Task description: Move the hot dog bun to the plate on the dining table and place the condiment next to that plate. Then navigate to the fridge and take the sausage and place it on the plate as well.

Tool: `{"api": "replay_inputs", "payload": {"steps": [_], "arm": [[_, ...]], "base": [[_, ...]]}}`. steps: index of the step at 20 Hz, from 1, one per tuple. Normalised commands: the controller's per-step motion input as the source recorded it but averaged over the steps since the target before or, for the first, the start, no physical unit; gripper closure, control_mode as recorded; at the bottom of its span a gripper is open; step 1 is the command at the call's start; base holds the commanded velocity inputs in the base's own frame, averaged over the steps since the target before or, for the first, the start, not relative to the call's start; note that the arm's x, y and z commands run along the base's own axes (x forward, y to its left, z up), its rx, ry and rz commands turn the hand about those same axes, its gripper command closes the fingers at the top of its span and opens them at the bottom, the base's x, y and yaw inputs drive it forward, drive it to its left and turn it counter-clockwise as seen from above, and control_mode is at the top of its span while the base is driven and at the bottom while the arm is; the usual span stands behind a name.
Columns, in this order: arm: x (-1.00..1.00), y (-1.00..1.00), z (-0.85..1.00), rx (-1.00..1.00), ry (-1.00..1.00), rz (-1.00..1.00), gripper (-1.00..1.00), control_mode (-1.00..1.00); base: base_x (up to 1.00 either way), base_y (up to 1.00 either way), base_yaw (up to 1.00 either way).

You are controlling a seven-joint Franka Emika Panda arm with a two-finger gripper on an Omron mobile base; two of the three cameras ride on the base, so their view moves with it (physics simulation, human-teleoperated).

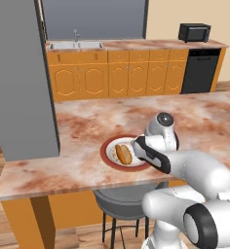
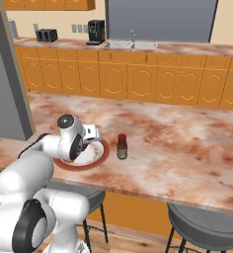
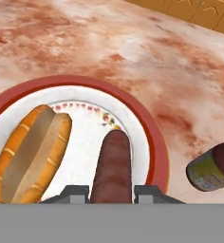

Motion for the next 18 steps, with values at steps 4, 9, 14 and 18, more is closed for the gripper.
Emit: {"api": "replay_inputs", "payload": {"steps": [4, 9, 14, 18], "arm": [[0.0, 0.0, -0.35, 0.0, 0.09, 0.0, 1.0, -1.0], [0.04, 0.0, -0.21, 0.02, 0.08, 0.0, 1.0, -1.0], [0.29, 0.0, -0.02, 0.02, 0.04, 0.0, 1.0, -1.0], [0.26, 0.0, -0.11, 0.01, 0.03, 0.0, 1.0, -1.0]], "base": [[0.0, 0.0, 0.0], [0.0, 0.0, 0.0], [0.0, 0.0, 0.0], [0.0, 0.0, 0.0]]}}
